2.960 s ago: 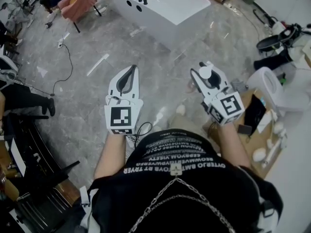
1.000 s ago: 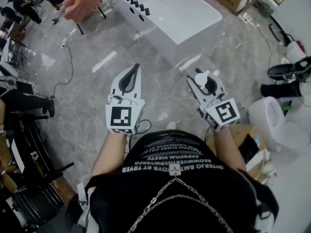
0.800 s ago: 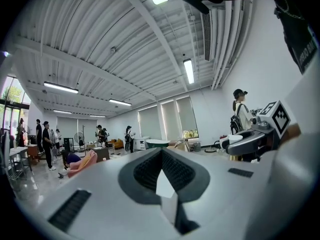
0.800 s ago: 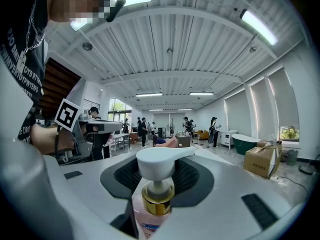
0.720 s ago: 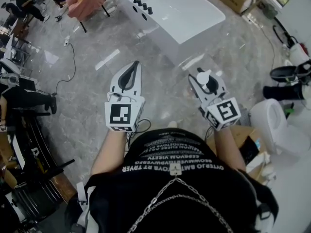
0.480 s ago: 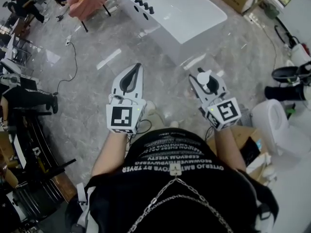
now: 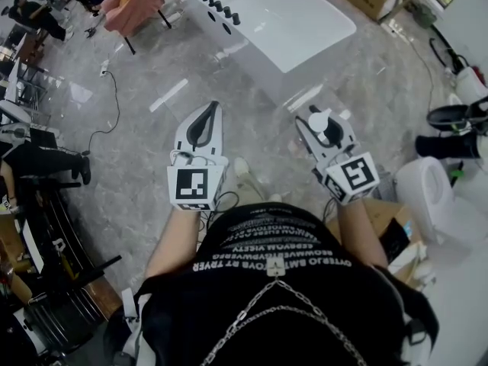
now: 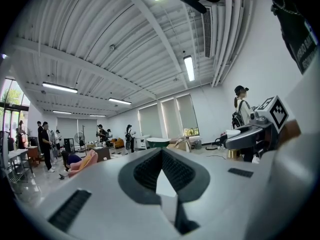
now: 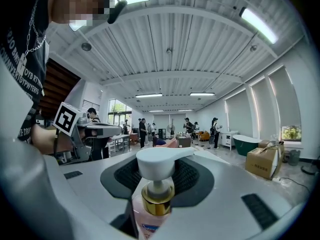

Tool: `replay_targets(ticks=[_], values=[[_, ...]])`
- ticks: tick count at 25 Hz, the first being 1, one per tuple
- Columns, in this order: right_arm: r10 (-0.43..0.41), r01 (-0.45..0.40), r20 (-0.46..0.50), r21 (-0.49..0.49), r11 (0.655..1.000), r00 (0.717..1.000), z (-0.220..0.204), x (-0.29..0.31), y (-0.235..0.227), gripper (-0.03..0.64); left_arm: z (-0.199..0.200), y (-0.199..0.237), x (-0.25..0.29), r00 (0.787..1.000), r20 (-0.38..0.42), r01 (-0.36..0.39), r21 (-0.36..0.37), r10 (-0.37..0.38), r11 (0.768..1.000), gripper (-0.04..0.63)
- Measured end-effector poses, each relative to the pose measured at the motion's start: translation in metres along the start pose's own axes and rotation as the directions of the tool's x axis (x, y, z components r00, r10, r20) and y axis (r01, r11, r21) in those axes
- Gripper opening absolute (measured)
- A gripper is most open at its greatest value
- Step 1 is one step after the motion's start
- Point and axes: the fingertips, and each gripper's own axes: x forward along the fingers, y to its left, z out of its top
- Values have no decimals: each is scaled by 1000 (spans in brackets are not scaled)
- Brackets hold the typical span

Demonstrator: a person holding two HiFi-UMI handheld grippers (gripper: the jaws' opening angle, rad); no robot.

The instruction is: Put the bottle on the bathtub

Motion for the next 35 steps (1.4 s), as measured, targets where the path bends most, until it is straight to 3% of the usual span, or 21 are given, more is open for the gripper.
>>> replay_targets(ticks=[5,13,35], values=[[-17,17,-5,3,1000,1000,2,20,-13,146,-1,14,24,1000,-4,21,31,-21,999,2],[-32,32,-34,-15,999,999,0,63,-39,146,3,40,69,999,15,40,-19,-39,999,2],[-47,46,-84,-11,999,995,14,188,-74,146,-24,126,159,997,-25,78,-6,-78,997,2]])
